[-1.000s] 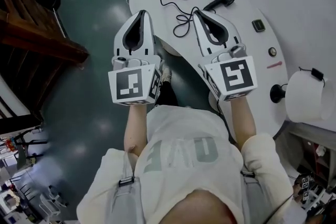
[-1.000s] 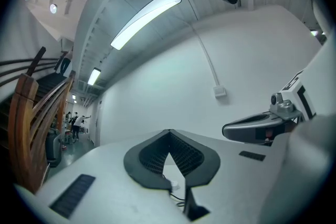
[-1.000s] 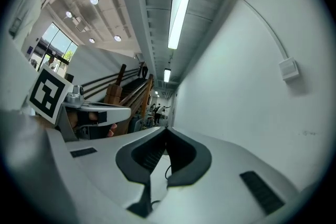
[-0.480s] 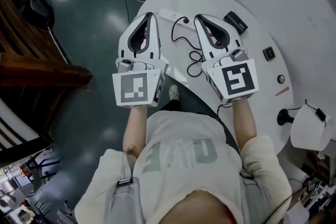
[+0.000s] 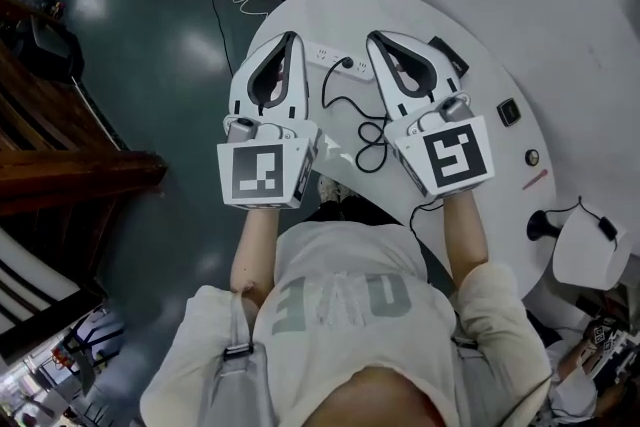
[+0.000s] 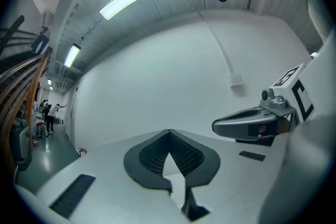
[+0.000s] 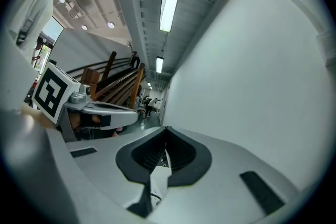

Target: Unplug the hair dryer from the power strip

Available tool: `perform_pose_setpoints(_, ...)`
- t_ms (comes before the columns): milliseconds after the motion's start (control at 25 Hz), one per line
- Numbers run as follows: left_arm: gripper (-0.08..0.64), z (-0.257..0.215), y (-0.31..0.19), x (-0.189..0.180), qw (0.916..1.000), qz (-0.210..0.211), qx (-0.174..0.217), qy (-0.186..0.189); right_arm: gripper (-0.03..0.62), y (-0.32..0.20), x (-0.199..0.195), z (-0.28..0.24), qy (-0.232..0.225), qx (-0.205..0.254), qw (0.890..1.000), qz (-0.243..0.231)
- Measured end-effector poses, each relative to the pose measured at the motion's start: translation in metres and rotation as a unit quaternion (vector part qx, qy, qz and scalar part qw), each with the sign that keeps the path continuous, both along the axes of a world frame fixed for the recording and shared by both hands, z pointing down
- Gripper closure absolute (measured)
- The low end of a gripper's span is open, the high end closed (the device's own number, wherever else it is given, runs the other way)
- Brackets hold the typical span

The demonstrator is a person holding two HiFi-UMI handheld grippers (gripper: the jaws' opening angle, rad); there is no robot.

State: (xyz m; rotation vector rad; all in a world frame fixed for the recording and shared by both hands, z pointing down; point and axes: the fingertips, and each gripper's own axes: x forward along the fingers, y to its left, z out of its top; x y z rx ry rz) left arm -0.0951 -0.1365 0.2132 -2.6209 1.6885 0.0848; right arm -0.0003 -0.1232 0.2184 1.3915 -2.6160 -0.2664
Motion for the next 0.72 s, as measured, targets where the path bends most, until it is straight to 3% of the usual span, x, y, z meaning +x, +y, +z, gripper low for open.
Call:
perform_pose_setpoints(480,0.548,0.012,-0.009,0.021,1.0,-0.005,0.003,0.003,0.574,-0.013,0.013,0.017,-0.01,-0.021,0.999,-0.036)
perform_pose_setpoints(720,0.548,0.025,-0.01,0.029,1.0,-0.004,-0.009,0.0,0.572,-0.02,0.017,0.039,-0.002,-0.059,0.997,-0.05)
